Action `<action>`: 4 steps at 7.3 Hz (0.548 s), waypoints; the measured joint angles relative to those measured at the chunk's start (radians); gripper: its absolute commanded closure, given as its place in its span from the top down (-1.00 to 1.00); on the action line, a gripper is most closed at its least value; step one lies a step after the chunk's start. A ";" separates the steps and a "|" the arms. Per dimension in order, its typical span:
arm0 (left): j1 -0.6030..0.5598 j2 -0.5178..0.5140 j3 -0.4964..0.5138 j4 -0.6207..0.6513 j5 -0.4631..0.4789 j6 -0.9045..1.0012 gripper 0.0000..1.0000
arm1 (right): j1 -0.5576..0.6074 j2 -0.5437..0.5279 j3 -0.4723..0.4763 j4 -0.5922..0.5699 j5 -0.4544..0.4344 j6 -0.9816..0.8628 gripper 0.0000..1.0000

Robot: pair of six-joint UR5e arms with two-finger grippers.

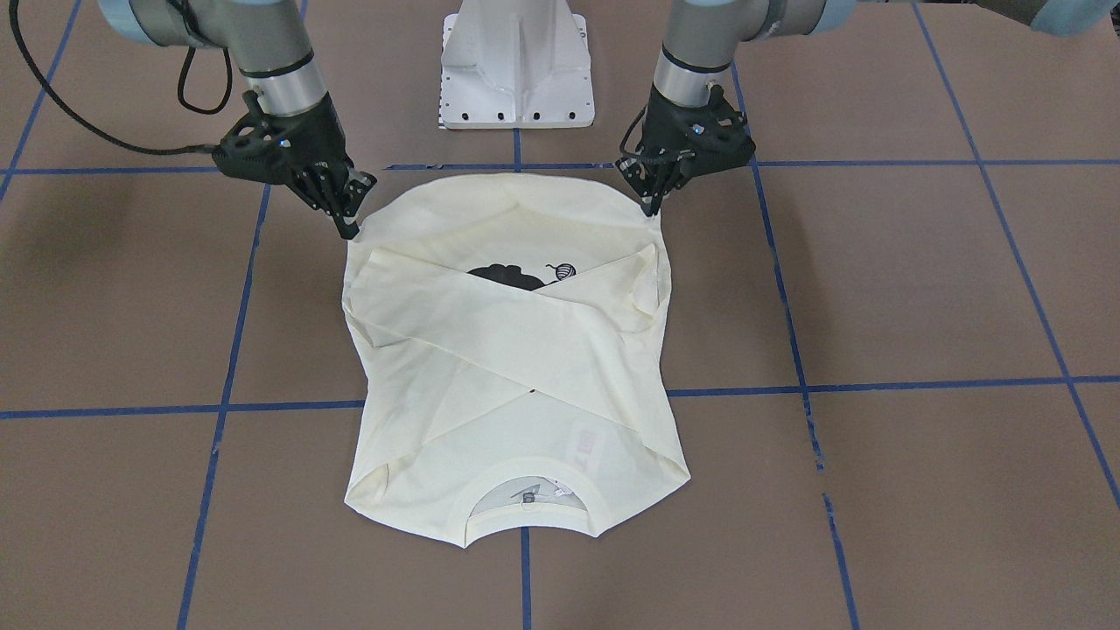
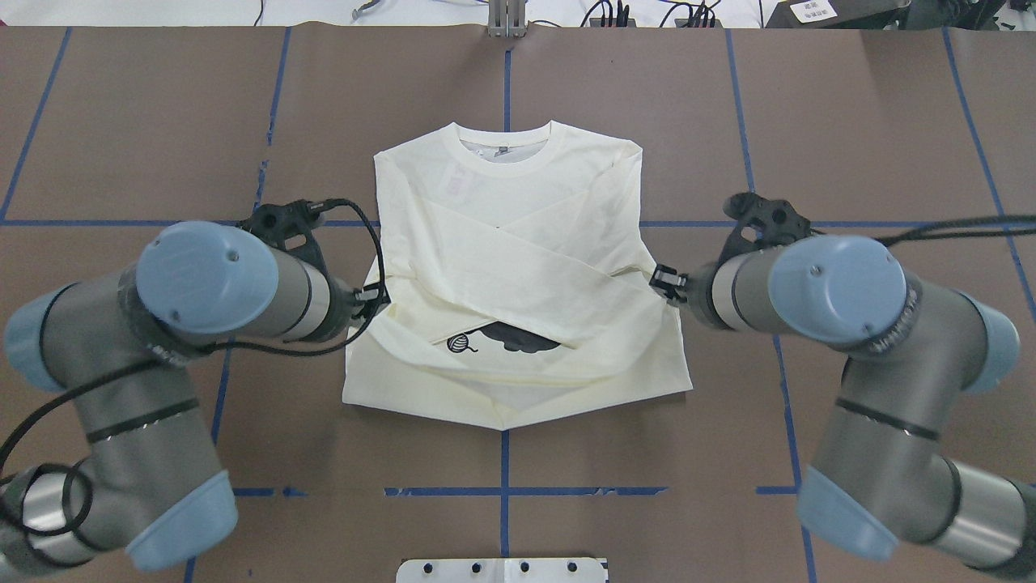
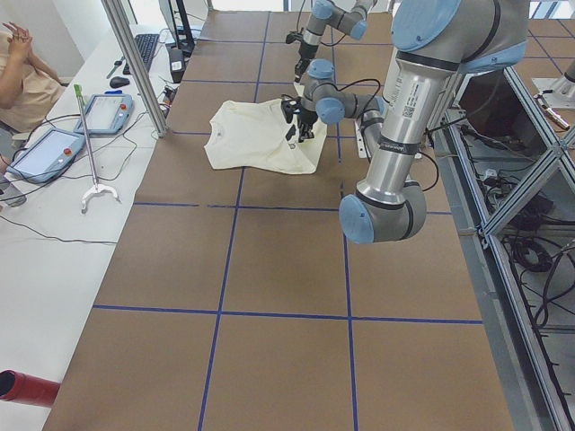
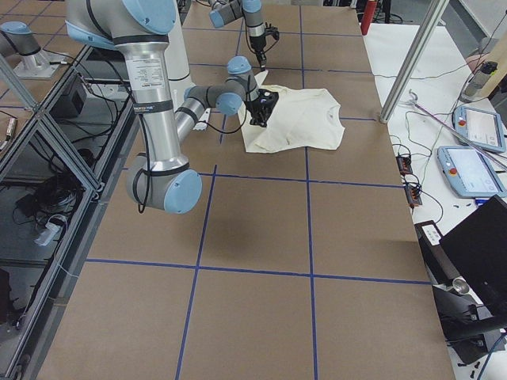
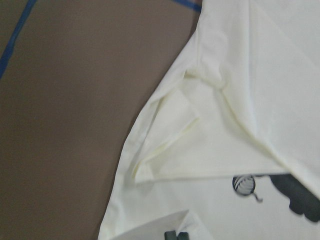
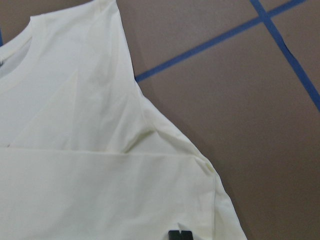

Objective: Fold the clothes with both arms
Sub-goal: 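Lift the hem with both grippers and fold it up toward the collar, then open both grippers and raise them off the folded shirt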

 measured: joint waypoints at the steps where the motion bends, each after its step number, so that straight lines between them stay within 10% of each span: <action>1: -0.062 -0.032 0.119 -0.097 0.000 0.020 -1.00 | 0.077 0.090 -0.146 0.003 0.023 -0.070 -1.00; 4: -0.177 -0.144 0.460 -0.329 0.042 0.062 -1.00 | 0.203 0.347 -0.550 0.020 0.035 -0.182 -1.00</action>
